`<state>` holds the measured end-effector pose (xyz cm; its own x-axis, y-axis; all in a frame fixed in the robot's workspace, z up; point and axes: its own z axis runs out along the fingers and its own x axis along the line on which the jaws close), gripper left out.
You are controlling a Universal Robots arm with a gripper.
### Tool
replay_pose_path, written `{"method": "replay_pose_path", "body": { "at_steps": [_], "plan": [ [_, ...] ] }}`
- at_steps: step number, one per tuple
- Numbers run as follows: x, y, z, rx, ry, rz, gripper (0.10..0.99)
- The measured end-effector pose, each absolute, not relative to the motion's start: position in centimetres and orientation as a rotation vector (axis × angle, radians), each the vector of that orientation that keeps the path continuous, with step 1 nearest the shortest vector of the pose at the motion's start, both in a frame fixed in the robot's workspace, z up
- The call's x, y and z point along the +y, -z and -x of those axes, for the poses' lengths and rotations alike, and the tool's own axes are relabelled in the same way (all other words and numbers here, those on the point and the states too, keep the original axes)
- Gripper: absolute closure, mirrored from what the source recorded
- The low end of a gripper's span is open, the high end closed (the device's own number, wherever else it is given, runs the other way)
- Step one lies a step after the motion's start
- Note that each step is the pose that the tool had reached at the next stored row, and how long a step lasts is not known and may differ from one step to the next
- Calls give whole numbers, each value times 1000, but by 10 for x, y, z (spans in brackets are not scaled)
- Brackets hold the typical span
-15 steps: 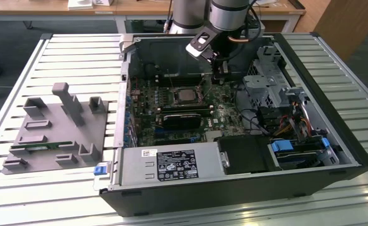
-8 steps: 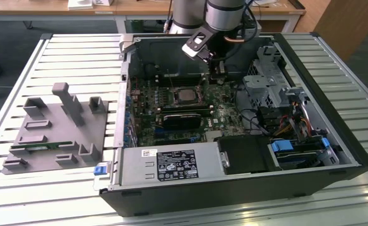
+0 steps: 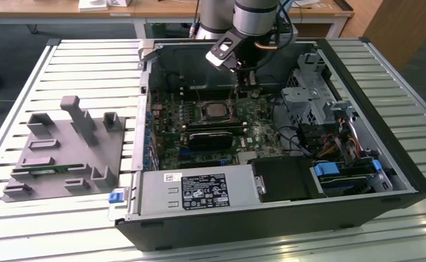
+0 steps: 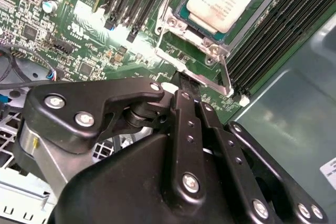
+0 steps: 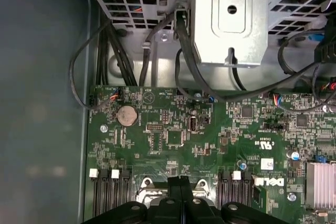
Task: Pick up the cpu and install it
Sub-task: 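Close the cpu cover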
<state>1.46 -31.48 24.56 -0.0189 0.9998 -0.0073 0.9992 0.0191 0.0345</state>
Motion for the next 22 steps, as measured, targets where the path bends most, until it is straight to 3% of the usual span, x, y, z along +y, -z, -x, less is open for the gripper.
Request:
{"method": "replay_pose_path", "body": {
  "at_steps": [22],
  "plan": [
    [-315,-228,7,2221,-30,-2179,980]
  ]
}}
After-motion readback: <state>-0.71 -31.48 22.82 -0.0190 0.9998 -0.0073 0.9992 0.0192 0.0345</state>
